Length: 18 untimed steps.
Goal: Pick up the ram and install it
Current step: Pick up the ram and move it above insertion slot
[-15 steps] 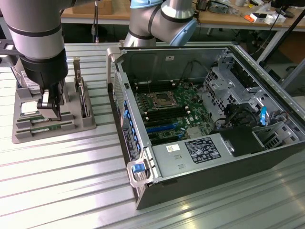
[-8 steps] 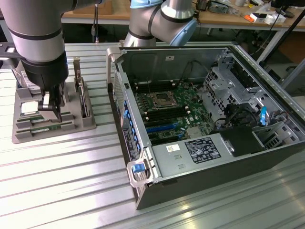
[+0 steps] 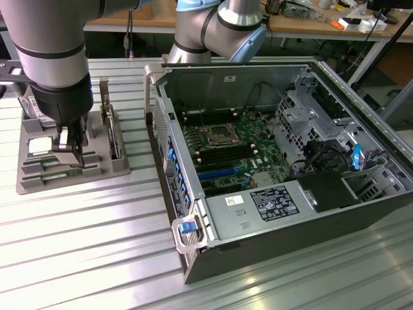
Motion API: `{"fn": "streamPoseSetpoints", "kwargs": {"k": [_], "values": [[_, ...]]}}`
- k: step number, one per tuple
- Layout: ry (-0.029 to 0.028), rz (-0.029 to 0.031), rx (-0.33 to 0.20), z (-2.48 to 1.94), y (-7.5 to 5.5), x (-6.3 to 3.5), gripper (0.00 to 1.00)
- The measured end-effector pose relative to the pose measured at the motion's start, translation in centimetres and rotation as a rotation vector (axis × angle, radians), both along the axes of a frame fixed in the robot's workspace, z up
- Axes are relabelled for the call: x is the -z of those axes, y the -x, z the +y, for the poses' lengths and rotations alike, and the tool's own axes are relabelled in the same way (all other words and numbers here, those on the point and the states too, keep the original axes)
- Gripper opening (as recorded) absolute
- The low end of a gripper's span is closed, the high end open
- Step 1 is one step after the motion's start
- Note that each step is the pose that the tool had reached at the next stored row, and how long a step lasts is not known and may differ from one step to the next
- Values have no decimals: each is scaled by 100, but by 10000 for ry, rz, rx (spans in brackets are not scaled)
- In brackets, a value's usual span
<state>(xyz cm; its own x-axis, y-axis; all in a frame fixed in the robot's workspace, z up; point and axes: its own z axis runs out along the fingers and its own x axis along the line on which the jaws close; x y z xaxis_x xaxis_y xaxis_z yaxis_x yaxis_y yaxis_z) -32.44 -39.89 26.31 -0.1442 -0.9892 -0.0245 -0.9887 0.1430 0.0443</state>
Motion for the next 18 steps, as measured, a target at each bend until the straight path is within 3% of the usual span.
{"fn": "streamPoseSetpoints", "kwargs": {"k": [5, 10, 18], "values": [[0, 0, -26, 0, 22, 70, 54], [0, 0, -758, 0, 103, 89, 54], [0, 0, -1063, 4, 159, 147, 54]]}}
